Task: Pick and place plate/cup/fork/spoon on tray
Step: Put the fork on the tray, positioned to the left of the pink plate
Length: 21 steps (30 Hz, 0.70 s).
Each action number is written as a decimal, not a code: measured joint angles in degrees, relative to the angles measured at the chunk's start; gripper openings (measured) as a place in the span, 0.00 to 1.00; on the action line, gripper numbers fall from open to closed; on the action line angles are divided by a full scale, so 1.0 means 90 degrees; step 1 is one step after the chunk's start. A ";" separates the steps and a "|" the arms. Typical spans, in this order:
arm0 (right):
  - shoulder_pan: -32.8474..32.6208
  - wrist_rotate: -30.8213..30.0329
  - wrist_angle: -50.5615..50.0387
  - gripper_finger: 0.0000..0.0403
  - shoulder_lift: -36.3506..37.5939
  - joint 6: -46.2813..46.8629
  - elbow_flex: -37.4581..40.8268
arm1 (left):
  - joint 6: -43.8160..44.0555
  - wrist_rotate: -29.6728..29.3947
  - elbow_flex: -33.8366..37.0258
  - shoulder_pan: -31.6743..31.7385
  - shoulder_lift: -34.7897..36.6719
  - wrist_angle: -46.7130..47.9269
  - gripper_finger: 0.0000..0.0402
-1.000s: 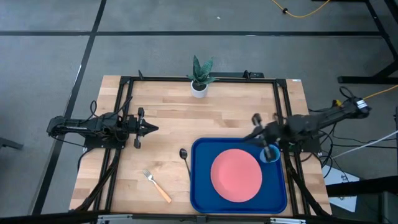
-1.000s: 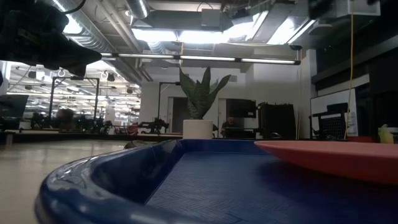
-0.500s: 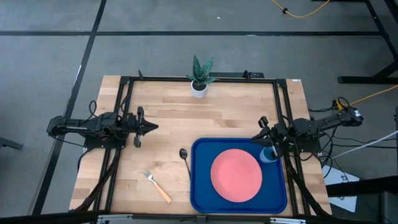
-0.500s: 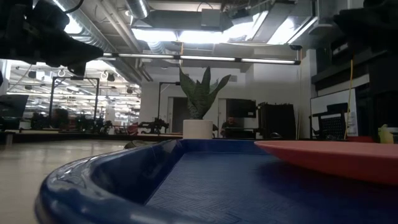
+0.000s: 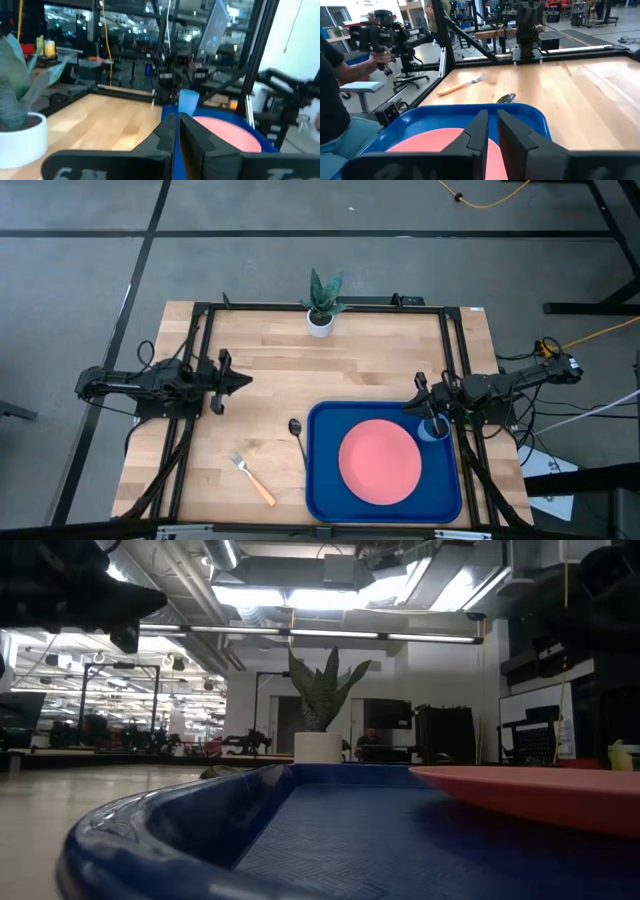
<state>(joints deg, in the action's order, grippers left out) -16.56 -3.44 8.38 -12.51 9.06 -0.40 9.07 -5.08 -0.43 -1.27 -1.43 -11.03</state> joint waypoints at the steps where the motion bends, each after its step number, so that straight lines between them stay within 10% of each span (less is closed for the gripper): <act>1: 0.0000 -0.0006 -0.0022 0.11 0.0000 -0.0051 0.0000 | 0.0099 -0.0019 0.0000 0.0001 0.0001 -0.0095 0.03; 21: 0.0408 -0.0663 -0.0614 0.11 0.0015 -0.0884 -0.0002 | 0.0774 0.0197 0.0000 -0.0001 0.0000 -0.0136 0.03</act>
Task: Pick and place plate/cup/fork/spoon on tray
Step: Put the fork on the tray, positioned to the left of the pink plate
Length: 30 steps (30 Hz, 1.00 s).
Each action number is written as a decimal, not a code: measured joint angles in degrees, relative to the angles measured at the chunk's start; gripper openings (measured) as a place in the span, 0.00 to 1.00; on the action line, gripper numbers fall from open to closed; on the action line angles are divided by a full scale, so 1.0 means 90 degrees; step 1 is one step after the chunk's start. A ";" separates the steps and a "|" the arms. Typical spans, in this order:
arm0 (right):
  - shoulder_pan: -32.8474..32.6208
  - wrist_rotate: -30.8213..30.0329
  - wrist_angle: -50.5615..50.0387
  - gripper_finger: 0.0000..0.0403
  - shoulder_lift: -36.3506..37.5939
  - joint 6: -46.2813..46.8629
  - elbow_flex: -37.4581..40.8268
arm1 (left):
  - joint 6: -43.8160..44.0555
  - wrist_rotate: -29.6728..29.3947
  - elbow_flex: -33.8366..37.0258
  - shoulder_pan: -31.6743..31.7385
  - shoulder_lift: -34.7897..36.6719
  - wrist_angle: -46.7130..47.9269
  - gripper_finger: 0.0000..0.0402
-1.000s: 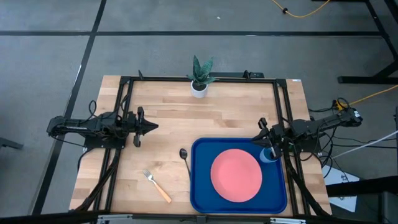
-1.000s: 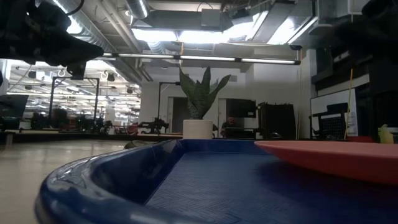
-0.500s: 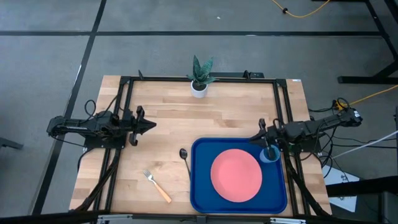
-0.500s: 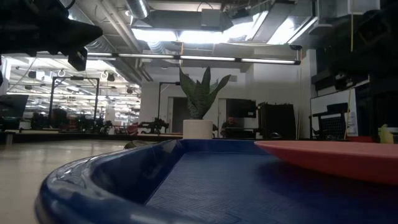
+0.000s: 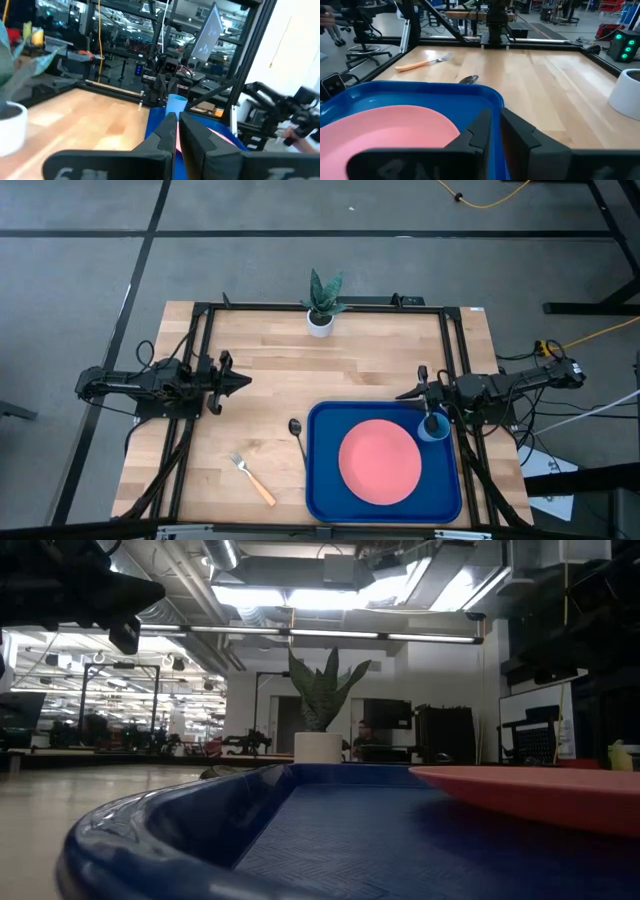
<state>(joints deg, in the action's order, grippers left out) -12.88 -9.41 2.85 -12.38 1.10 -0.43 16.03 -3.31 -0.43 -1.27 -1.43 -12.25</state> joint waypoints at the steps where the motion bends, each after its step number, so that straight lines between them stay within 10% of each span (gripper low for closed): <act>1: 0.0002 0.0000 0.0000 0.11 0.0000 -0.0005 0.0000 | 0.0150 0.0000 0.0000 0.0000 0.0000 -0.0002 0.03; 19: 0.0002 0.0000 0.0002 0.11 0.0001 0.0004 -0.0002 | 0.1544 -0.0340 -0.0758 -0.0016 -0.0249 -0.0422 0.03; 30: 0.0002 0.0000 0.0005 0.11 0.0002 0.0005 -0.0005 | 0.0855 -0.0513 -0.3797 -0.0814 -0.3720 0.1954 0.03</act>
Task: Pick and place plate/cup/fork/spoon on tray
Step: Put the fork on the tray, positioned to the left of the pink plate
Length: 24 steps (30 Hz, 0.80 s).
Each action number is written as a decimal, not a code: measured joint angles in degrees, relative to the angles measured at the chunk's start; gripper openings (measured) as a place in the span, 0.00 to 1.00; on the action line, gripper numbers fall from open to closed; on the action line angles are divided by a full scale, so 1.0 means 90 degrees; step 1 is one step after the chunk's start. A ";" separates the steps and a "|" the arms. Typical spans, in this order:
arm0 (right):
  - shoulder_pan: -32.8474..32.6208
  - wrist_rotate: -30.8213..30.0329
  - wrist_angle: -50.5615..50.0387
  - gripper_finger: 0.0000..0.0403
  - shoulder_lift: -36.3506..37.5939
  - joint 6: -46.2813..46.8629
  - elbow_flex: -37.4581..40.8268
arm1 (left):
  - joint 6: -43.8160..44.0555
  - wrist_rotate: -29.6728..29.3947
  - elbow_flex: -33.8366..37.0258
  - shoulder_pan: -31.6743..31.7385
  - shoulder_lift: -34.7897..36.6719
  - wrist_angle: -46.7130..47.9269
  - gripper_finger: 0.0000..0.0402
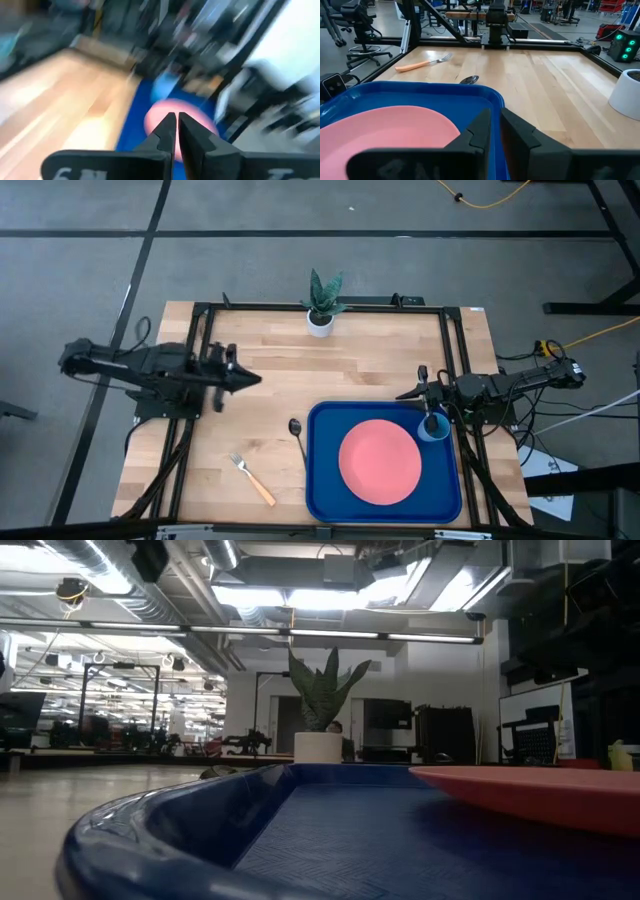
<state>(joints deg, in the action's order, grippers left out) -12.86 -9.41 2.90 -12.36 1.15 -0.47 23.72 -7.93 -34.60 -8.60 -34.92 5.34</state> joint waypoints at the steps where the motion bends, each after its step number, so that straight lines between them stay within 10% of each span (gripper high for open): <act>1: 0.0000 0.0000 -0.0002 0.11 0.0000 0.0000 0.0000 | 0.0091 -0.0189 -0.0313 -0.0060 -0.0331 0.0519 0.03; 8: 0.0000 0.0000 0.0000 0.11 0.0000 0.0002 0.0000 | 0.2422 -0.1237 -0.1890 -0.0551 -0.2333 0.3382 0.03; 24: 0.0000 0.0000 0.0000 0.11 0.0000 0.0000 0.0000 | 0.8112 -0.2060 -0.3049 -0.2374 -0.4501 0.4399 0.03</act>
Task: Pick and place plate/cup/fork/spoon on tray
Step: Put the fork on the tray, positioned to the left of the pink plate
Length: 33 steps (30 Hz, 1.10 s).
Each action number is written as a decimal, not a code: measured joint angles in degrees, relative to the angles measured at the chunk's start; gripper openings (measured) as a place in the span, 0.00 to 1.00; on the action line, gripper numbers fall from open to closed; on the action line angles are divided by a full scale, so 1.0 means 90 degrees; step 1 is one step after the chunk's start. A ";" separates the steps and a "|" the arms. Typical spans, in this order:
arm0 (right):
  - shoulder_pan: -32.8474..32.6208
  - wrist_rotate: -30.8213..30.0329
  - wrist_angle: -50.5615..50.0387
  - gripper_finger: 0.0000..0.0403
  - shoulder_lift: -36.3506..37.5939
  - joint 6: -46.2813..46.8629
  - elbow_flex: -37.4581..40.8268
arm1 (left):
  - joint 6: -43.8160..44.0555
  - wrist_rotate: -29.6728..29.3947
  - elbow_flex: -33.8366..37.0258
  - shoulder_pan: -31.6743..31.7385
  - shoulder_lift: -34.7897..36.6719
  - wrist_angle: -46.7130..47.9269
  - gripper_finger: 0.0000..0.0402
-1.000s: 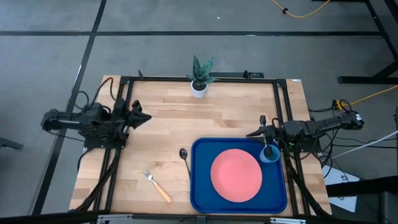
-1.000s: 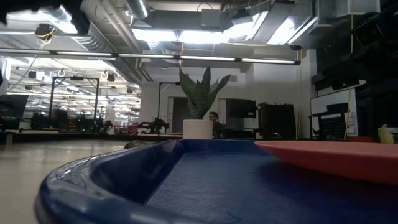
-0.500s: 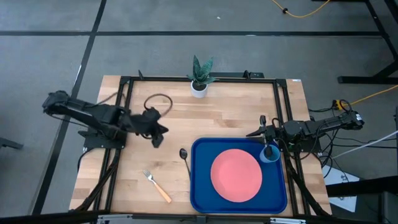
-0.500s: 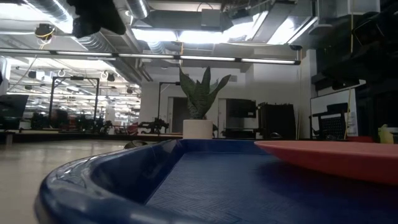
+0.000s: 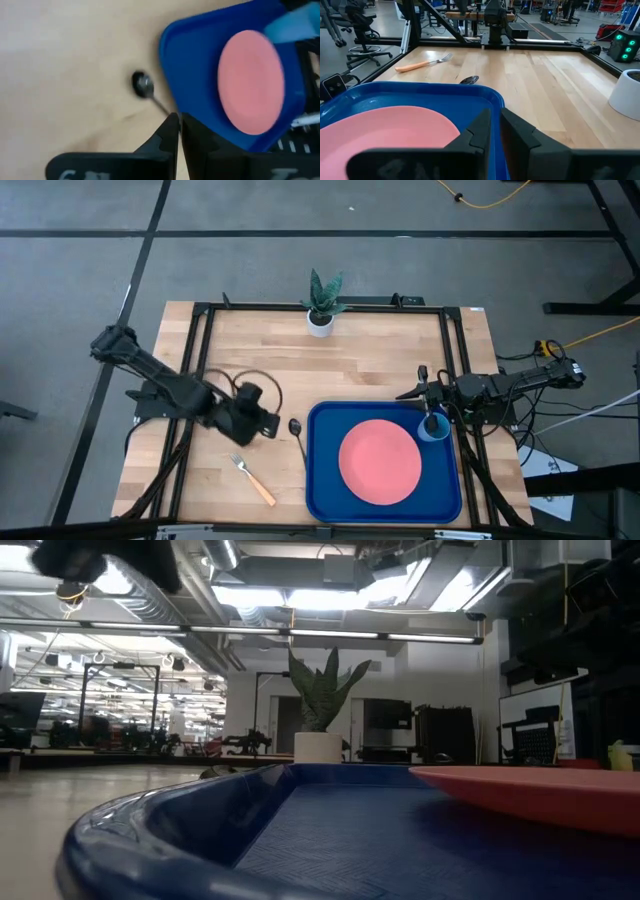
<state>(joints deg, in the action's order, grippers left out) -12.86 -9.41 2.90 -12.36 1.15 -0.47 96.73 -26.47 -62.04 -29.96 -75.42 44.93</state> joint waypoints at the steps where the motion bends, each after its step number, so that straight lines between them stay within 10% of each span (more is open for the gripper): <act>1: 0.0000 0.0000 0.0000 0.11 0.0000 0.0001 0.0000 | 0.0359 0.0004 0.0000 -0.0086 -0.0159 0.0004 0.03; 16: 0.0000 0.0000 0.0000 0.11 0.0000 0.0002 0.0000 | 0.4653 0.0663 0.0000 -0.1591 -0.1852 -0.1195 0.03; 33: -0.0001 0.0000 -0.0001 0.11 0.0002 0.0001 -0.0001 | 0.4895 0.1446 -0.0002 -0.1676 -0.2405 -0.1257 0.03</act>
<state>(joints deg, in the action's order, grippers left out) -12.87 -9.41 2.88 -12.34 1.16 -0.48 140.79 -13.46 -62.06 -45.04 -97.06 33.62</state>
